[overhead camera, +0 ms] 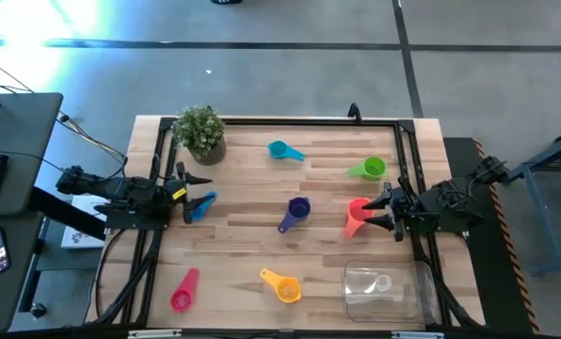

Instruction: Nest measuring cups in basket

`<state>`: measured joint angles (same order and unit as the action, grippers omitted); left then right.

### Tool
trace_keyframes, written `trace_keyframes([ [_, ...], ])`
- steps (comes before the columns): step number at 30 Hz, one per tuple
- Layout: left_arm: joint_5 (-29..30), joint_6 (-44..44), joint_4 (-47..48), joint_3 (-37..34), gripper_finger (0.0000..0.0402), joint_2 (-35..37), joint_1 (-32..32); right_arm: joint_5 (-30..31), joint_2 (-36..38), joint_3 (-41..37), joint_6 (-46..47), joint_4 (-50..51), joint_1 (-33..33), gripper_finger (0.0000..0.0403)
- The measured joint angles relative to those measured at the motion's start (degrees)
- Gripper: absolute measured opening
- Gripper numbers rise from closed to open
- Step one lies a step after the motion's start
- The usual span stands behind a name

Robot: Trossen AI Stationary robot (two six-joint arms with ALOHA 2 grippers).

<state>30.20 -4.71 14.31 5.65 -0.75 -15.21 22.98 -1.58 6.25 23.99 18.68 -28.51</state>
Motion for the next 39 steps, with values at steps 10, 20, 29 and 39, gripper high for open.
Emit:
trace_keyframes([
  [10, 0.0, 0.0, 0.0, 0.0, 0.0216, 0.02, 0.01, 0.0, 0.0, 0.01, 0.0, 0.0, 0.0, 0.0197],
  [20, 0.0, 0.01, 0.0, 0.0, 0.0216, 0.01, 0.0, 0.0, 0.0, 0.0, -0.01, 0.0, 0.0, 0.0197],
  [29, 0.0, 0.0, 0.0, 0.01, 0.0216, 0.02, -0.01, 0.76, 0.0, 0.02, -0.02, 0.0, 0.01, 0.0197],
  [39, 0.0, 0.0, 0.0, 0.0, 0.0216, 0.02, 0.01, 0.82, 0.0, 0.0, 4.09, -0.02, 0.0, 0.0197],
])
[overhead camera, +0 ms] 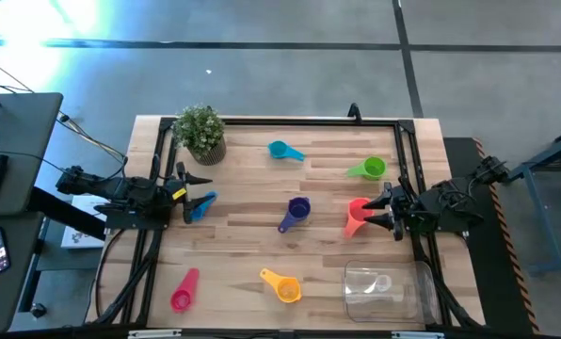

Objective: Nest measuring cups in basket
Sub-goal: Stack the green measuring cup on top of the orange measuring cup

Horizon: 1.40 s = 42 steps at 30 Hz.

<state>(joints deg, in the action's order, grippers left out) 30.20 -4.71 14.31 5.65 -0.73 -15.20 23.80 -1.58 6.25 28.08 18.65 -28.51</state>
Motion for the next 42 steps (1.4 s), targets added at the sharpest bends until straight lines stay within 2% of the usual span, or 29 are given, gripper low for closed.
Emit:
trace_keyframes([
  [7, -0.01, 0.01, 0.0, 0.0, 0.0216, -0.01, -0.02, 1.42, 0.0, 0.0, 2.05, -0.43, -0.01, 0.0197],
  [12, -0.02, 0.02, 0.0, 0.02, 0.0216, -0.02, -0.02, 4.65, 0.0, 0.0, 4.9, -7.62, -0.01, 0.0197],
  [17, 0.0, 0.0, 0.0, 0.0, 0.0216, -0.02, -0.02, 6.68, 0.0, 0.0, 3.94, -21.5, 0.01, 0.0197],
  [25, 0.0, 0.0, 0.0, 0.0, 0.0216, -0.02, 0.0, 11.78, 0.0, 0.01, -9.59, -47.98, -0.01, 0.0197],
  [29, 0.0, 0.0, 0.0, 0.0, 0.0216, -0.02, -0.01, 11.94, 0.0, 0.01, -13.45, -56.2, -0.01, 0.0197],
  [33, 0.0, 0.0, 0.0, 0.0, 0.0216, -0.02, -0.02, 14.66, 0.0, 0.49, -14.65, -59.41, -0.01, 0.0197],
  [37, 0.0, 0.0, 0.0, 0.01, 0.0216, -0.02, 0.0, 19.89, -1.06, 3.8, -14.69, -56.74, 0.0, 0.0197],
  [42, 0.0, 0.0, 0.0, 0.0, 0.0216, -0.02, 0.0, 20.5, -8.15, 10.41, -16.68, -55.27, 0.01, 0.0197],
])
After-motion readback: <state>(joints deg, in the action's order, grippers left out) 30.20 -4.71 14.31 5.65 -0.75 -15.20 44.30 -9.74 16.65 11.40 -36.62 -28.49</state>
